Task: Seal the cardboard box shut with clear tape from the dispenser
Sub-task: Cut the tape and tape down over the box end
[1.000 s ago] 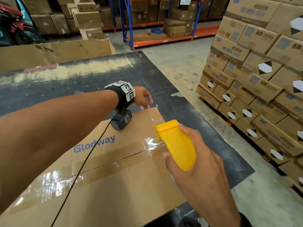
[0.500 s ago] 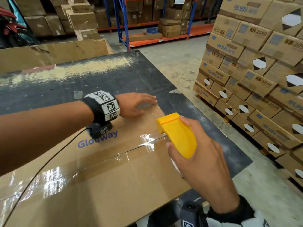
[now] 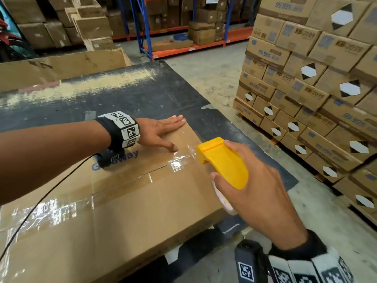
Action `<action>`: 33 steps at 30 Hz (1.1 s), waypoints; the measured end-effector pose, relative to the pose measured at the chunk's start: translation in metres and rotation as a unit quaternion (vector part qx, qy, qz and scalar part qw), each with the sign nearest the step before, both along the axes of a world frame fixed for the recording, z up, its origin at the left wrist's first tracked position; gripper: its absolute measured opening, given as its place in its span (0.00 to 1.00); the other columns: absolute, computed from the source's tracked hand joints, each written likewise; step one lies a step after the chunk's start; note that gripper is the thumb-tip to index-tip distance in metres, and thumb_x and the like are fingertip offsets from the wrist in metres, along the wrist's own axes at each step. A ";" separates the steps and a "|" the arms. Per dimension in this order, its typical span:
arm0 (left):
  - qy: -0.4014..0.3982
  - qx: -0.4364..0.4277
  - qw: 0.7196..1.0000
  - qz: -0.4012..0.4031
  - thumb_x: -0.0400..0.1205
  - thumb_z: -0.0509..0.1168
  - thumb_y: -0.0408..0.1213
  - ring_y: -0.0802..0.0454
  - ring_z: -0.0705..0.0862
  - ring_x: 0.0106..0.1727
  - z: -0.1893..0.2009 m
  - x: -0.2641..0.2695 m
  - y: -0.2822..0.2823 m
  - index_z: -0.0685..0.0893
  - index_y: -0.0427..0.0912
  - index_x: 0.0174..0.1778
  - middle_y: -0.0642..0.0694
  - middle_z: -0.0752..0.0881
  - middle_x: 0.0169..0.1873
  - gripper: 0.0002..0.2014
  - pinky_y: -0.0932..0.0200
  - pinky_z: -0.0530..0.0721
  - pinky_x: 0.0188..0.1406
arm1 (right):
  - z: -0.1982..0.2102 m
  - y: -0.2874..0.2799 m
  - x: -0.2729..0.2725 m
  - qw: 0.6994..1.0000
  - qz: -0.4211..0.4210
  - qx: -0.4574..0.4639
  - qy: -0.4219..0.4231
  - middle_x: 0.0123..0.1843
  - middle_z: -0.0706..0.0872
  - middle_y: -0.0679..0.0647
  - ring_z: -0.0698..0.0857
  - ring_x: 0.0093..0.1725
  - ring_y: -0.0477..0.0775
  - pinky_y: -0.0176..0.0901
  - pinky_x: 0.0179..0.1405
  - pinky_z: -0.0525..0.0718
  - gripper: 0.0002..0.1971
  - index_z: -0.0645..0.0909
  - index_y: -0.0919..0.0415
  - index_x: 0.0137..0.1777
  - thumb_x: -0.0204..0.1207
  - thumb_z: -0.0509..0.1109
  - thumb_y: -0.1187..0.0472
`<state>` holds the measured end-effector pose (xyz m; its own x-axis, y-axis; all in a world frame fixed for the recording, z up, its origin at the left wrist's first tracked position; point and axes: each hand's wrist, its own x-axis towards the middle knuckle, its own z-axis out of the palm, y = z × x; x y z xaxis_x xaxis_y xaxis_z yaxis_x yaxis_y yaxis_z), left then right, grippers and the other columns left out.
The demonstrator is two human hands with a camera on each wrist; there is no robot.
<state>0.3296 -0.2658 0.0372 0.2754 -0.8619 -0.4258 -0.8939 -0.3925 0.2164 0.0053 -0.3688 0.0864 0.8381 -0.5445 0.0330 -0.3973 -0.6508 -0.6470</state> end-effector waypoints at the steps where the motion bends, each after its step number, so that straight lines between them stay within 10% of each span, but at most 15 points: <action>1: 0.003 0.002 1.000 0.004 0.67 0.56 0.81 0.63 0.37 0.88 0.000 0.000 0.000 0.35 0.64 0.87 0.61 0.34 0.88 0.57 0.50 0.42 0.89 | -0.001 -0.001 -0.018 1.000 -0.004 0.007 0.003 0.57 0.82 0.35 0.81 0.52 0.41 0.36 0.43 0.78 0.34 0.63 0.27 0.76 0.71 0.71 0.32; 4: 0.006 0.011 1.000 0.014 0.62 0.54 0.85 0.64 0.36 0.88 0.003 -0.005 0.000 0.35 0.66 0.86 0.62 0.33 0.88 0.61 0.48 0.41 0.89 | -0.010 -0.001 -0.079 0.999 -0.025 0.029 0.013 0.55 0.81 0.26 0.82 0.52 0.32 0.27 0.37 0.77 0.34 0.65 0.21 0.73 0.65 0.67 0.23; 9: -0.019 0.038 0.999 0.015 0.55 0.48 0.90 0.61 0.37 0.89 0.009 -0.013 -0.002 0.34 0.64 0.87 0.61 0.32 0.88 0.66 0.45 0.42 0.89 | -0.032 0.007 -0.141 0.997 -0.067 0.015 0.027 0.52 0.87 0.39 0.85 0.46 0.43 0.41 0.39 0.85 0.35 0.70 0.23 0.73 0.62 0.68 0.25; 16: -0.067 0.040 0.997 0.011 0.76 0.57 0.72 0.64 0.35 0.85 0.011 -0.026 -0.004 0.34 0.55 0.88 0.53 0.34 0.89 0.53 0.56 0.36 0.86 | -0.068 0.009 -0.132 0.998 -0.055 0.029 0.027 0.47 0.84 0.41 0.81 0.43 0.51 0.45 0.46 0.83 0.28 0.74 0.31 0.72 0.71 0.72 0.36; 22: -0.110 0.064 0.992 0.017 0.62 0.41 0.77 0.51 0.37 0.91 0.017 -0.043 -0.005 0.35 0.50 0.88 0.47 0.36 0.90 0.60 0.47 0.40 0.88 | -0.127 -0.003 -0.142 0.987 -0.061 0.080 0.126 0.65 0.91 0.45 0.87 0.66 0.54 0.44 0.63 0.82 0.27 0.84 0.40 0.68 0.69 0.74 0.36; 33: -0.110 0.046 0.985 -0.121 0.78 0.48 0.72 0.48 0.53 0.91 0.012 -0.205 -0.049 0.51 0.60 0.89 0.49 0.52 0.91 0.43 0.41 0.56 0.88 | -0.101 0.005 -0.169 0.986 -0.060 0.139 -0.067 0.59 0.89 0.33 0.87 0.57 0.39 0.43 0.59 0.84 0.22 0.81 0.34 0.66 0.72 0.77 0.42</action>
<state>0.1242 -0.3151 0.0494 0.1598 -0.8741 -0.4587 -0.9852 -0.1702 -0.0190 -0.1636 -0.3637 -0.0144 0.7648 -0.6438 -0.0255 -0.3595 -0.3934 -0.8461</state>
